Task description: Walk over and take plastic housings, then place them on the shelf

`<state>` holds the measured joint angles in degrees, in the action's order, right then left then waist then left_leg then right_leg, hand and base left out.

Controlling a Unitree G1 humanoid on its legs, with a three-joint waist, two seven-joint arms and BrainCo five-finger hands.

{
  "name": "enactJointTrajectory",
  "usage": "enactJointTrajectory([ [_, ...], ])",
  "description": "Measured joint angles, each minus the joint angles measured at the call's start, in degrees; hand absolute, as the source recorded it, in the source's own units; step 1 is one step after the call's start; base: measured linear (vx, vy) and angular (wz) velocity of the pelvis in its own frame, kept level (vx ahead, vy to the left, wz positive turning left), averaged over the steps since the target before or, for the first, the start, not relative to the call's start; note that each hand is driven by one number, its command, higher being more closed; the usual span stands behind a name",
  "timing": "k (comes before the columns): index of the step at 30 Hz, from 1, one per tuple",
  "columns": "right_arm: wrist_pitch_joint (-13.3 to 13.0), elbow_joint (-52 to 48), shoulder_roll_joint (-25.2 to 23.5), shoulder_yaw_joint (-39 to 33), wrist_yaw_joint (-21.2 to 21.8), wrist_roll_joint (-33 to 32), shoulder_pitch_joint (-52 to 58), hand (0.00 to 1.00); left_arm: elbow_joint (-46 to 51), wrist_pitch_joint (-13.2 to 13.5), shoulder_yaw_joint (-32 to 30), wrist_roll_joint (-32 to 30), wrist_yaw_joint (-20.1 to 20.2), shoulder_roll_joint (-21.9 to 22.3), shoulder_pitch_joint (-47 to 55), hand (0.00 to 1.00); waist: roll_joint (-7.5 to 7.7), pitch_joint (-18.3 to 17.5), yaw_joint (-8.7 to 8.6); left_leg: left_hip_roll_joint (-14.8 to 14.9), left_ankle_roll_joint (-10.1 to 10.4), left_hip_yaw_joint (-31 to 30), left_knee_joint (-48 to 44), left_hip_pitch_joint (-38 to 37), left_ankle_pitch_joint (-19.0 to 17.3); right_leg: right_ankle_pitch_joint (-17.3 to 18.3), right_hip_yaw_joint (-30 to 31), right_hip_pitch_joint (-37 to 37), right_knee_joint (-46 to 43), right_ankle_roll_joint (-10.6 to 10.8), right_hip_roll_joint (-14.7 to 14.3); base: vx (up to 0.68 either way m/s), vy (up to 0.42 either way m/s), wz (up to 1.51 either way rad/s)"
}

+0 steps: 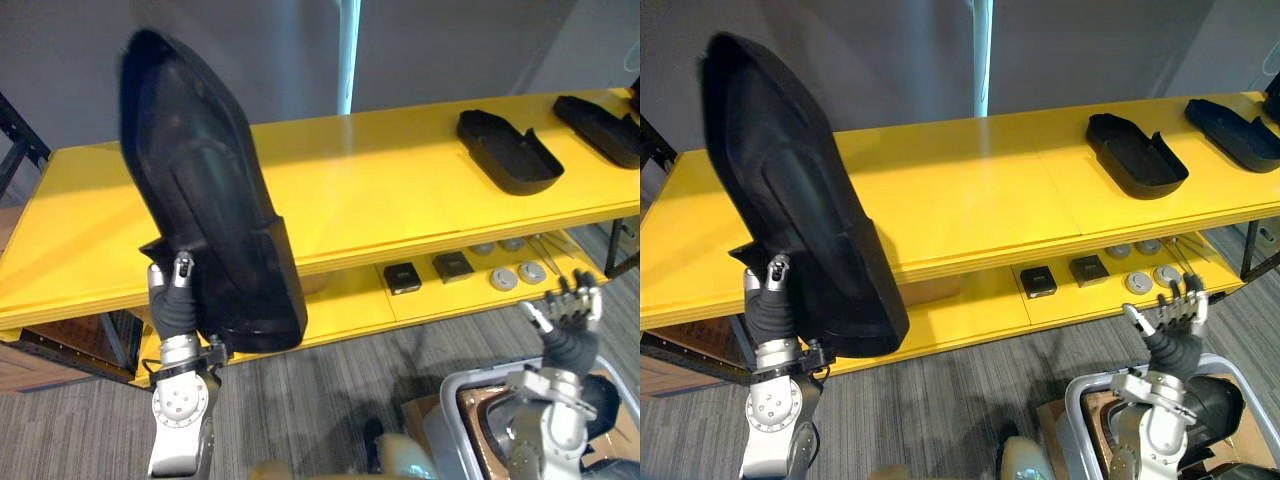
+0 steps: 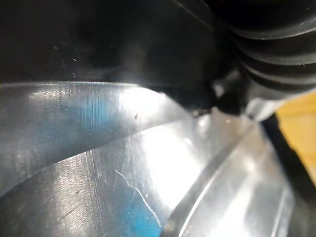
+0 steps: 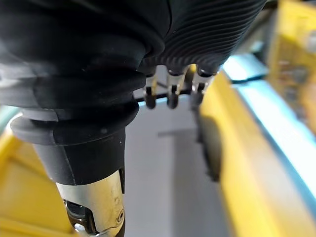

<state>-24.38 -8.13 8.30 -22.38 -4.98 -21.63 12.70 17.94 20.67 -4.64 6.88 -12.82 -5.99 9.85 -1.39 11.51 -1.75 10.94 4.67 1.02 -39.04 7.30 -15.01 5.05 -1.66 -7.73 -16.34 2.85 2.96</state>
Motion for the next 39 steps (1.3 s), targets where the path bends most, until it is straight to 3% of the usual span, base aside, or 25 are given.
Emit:
enactJointTrajectory([
  [2,-1.8,-2.8,0.9,-2.7,0.1,0.0,-0.5,0.00,0.8,1.2,-0.2,0.0,0.9,-0.6,-1.5,1.00,-1.13,-0.6,-0.96,-0.7,-0.7,1.9,9.7,-0.7,-0.7,0.0,0.1,0.1,1.5,0.0,0.6,-0.02,0.060,-0.08],
  [3,-2.1,-4.0,2.0,-3.5,0.1,0.2,-0.8,0.00,1.9,1.8,-0.3,0.1,1.6,-0.8,-3.1,1.00,-2.25,-0.4,-1.52,-1.3,0.1,2.5,17.3,-1.8,0.0,-0.3,0.4,-0.6,1.6,0.5,0.7,-0.02,0.121,-0.24],
  [4,-2.1,-4.0,2.1,-3.4,0.1,0.2,-1.1,0.00,2.0,2.0,-0.5,0.1,1.8,-1.1,-3.7,1.00,-1.95,-0.1,-1.48,-1.8,1.3,2.9,18.1,-2.5,0.7,-0.6,1.1,-0.8,1.6,1.0,1.0,0.01,0.196,-0.55],
  [6,-1.8,-5.2,2.2,-2.7,1.3,-0.1,-1.3,0.00,1.9,0.6,-0.7,0.1,1.7,-3.7,-7.0,1.00,-1.84,-0.2,-2.31,-3.8,0.9,6.4,22.2,-4.3,1.6,-3.0,3.6,-0.5,5.5,2.7,2.4,0.06,0.204,-0.58],
  [9,-1.8,-5.2,2.2,-1.6,6.0,-2.3,-1.3,0.00,-0.1,-3.6,-0.7,2.1,0.5,-5.6,-11.7,1.00,-1.52,0.1,-3.91,-5.3,0.3,9.2,23.0,-5.1,2.9,-7.1,4.6,0.1,9.0,4.4,4.2,0.10,0.135,-0.34],
  [10,-1.6,-5.2,2.2,0.5,8.5,-2.4,-1.2,0.00,-2.2,-6.4,-0.7,2.3,-0.4,-5.8,-14.5,1.00,-1.54,0.1,-5.04,-5.6,0.3,9.2,23.1,-5.4,2.9,-7.9,4.9,1.0,10.3,4.8,4.3,0.15,0.118,-0.15],
  [16,2.3,-5.5,3.6,11.5,13.6,-1.7,-2.3,0.00,-22.0,-14.8,1.1,6.3,-3.3,-7.8,-27.7,1.00,-1.69,0.3,-5.80,-5.9,0.3,9.2,25.3,-7.3,2.9,-8.1,4.7,1.8,11.1,4.8,4.0,0.07,0.024,-0.05],
  [20,2.7,-5.5,4.8,13.0,15.0,-2.4,-3.5,0.00,-32.2,-16.2,1.1,9.5,-6.7,-11.8,-32.8,1.00,-1.64,1.5,-7.45,-6.3,0.3,9.3,25.6,-7.6,2.9,-8.1,5.0,1.8,11.1,4.8,4.2,-0.01,0.010,-0.03],
  [27,7.2,-5.4,7.8,21.6,20.7,-4.9,-3.6,0.00,-47.5,-16.6,2.1,18.1,-11.6,-15.9,-46.3,1.00,-2.55,4.1,-9.78,-6.4,0.1,12.2,27.4,-8.7,3.3,-9.3,7.6,1.2,13.1,5.0,4.2,-0.02,0.014,-0.20],
  [32,9.6,-5.4,7.9,27.9,23.8,-7.1,-3.7,0.00,-52.7,-19.6,7.1,22.6,-14.2,-18.5,-56.1,1.00,-2.54,6.6,-11.89,-6.7,-0.3,13.8,27.4,-7.8,3.6,-9.7,9.6,-0.9,12.9,5.1,4.2,0.01,0.016,-0.17],
  [39,11.3,-5.9,8.0,38.2,23.5,-7.4,-3.8,0.00,-55.3,-27.4,12.2,22.5,-17.3,-18.5,-60.3,1.00,-2.92,10.1,-14.31,-6.6,-0.3,13.7,26.6,-6.1,3.7,-9.6,9.9,-2.6,12.2,5.0,4.1,0.00,0.001,-0.01],
])
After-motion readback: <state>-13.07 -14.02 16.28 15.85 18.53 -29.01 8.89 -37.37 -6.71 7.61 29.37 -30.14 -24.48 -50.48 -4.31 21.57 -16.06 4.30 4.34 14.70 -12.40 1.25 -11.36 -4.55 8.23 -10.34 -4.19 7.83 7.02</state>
